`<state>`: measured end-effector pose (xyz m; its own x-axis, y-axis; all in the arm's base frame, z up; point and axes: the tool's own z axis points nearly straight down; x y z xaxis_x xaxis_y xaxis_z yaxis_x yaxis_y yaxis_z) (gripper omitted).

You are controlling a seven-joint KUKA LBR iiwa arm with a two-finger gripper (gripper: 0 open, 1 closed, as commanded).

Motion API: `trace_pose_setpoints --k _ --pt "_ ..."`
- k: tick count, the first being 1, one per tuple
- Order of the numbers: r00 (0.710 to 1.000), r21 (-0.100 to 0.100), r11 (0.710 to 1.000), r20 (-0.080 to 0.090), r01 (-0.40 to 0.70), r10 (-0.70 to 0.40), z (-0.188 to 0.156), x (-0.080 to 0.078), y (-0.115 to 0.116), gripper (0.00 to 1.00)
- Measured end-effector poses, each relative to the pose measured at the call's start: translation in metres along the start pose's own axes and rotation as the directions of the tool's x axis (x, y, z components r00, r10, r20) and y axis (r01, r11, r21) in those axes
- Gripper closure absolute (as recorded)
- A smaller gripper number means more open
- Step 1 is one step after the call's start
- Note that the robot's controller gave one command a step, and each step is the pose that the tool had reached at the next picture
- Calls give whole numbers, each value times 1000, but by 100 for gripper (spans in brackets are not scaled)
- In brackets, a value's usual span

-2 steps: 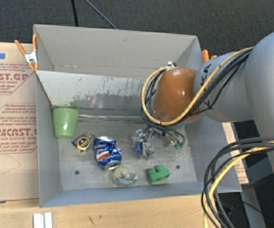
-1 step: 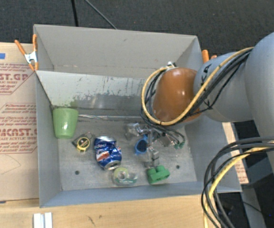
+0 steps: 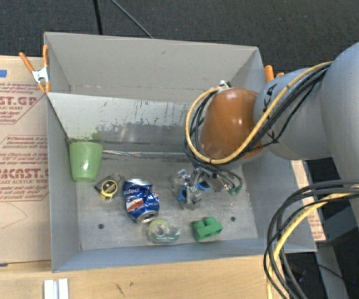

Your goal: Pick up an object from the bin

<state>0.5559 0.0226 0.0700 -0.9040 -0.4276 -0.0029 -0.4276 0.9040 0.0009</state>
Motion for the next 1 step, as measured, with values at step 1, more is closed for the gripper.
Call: trace_pose_setpoints --k 1 --pt "1000 5 1000 6 22 -22 -171 22 -5 100"
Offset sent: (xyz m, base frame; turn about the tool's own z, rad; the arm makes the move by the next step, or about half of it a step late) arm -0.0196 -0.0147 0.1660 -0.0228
